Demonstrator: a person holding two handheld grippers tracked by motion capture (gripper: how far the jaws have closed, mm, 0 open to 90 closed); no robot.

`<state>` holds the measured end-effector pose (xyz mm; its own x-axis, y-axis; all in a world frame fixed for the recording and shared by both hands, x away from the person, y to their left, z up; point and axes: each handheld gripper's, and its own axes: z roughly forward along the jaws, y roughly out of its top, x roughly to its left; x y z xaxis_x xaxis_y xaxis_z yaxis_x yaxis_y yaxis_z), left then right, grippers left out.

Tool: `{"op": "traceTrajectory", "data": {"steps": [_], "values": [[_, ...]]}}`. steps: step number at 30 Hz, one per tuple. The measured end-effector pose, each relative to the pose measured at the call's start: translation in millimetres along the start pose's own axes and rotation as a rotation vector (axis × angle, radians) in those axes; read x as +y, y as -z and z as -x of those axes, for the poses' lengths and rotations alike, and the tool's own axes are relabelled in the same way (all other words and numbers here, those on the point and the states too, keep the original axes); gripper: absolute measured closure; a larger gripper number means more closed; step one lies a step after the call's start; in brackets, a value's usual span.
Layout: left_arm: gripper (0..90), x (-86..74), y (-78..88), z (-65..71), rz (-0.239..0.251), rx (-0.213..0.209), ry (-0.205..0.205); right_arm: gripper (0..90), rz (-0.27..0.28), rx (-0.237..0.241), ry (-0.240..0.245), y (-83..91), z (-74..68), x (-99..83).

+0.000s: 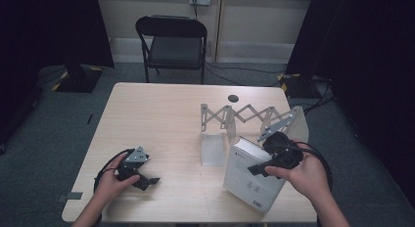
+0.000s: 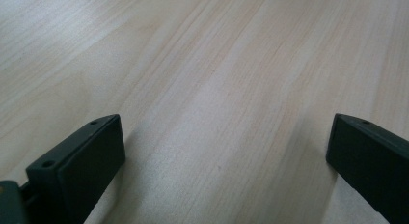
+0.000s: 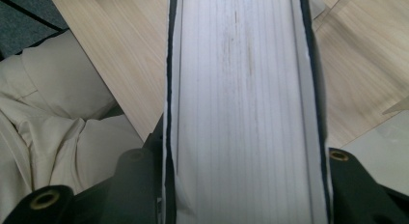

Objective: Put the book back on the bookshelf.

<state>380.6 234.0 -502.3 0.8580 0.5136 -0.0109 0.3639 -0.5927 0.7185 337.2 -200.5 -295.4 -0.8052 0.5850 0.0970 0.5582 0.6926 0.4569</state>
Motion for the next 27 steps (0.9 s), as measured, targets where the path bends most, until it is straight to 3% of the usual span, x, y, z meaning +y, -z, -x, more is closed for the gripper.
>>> {"op": "traceTrajectory", "data": {"steps": [27], "values": [[0.0,0.0,0.0,-0.1,0.000,-0.001,-0.001,52.7,0.004,-0.056,-0.090,16.3,19.3,-27.2]]}}
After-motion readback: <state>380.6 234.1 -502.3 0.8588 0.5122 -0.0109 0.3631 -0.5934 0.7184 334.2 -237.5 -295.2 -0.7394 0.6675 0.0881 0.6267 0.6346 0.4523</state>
